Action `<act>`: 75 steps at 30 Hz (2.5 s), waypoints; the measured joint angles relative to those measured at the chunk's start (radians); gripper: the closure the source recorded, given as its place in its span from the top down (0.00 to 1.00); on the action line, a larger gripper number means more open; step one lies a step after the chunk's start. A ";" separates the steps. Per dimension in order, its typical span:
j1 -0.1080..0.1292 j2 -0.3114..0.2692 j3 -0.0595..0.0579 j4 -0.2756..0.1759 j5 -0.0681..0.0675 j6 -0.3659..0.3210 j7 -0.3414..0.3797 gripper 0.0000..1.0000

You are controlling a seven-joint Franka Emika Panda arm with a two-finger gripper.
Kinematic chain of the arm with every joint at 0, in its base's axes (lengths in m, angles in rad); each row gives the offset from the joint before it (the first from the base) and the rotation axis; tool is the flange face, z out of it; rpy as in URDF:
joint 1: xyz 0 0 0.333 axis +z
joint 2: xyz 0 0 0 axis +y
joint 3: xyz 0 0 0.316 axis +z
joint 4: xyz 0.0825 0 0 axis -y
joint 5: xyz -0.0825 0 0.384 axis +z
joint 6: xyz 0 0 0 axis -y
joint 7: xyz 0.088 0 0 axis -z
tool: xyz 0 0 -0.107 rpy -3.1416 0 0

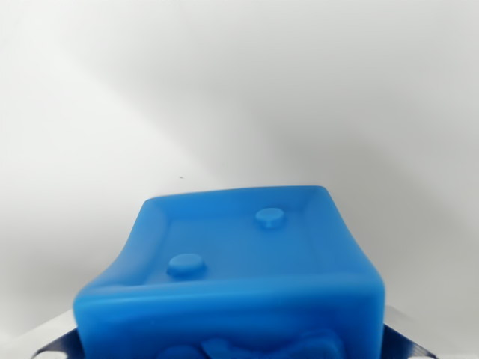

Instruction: Stack cube

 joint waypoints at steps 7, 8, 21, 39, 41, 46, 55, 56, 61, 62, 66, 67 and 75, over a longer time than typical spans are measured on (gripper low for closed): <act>0.000 0.000 0.000 0.000 0.000 0.000 0.000 0.00; 0.000 0.000 0.000 0.000 0.000 0.000 0.000 0.00; -0.002 -0.033 0.003 -0.010 0.001 -0.019 -0.002 0.00; -0.014 -0.133 0.020 -0.034 0.016 -0.092 -0.010 0.00; -0.015 -0.146 0.021 -0.037 0.019 -0.103 -0.012 0.00; -0.019 -0.181 0.027 -0.042 0.026 -0.131 -0.018 0.00; -0.024 -0.233 0.032 -0.047 0.040 -0.174 -0.021 0.00; -0.025 -0.233 0.031 -0.047 0.041 -0.174 -0.018 0.00; -0.029 -0.233 0.026 -0.049 0.046 -0.176 0.000 0.00; -0.029 -0.233 0.024 -0.049 0.047 -0.176 0.004 0.00; -0.031 -0.237 0.020 -0.050 0.052 -0.178 0.022 0.00; -0.032 -0.238 0.019 -0.051 0.054 -0.179 0.027 0.00; -0.035 -0.247 0.008 -0.054 0.062 -0.183 0.057 0.00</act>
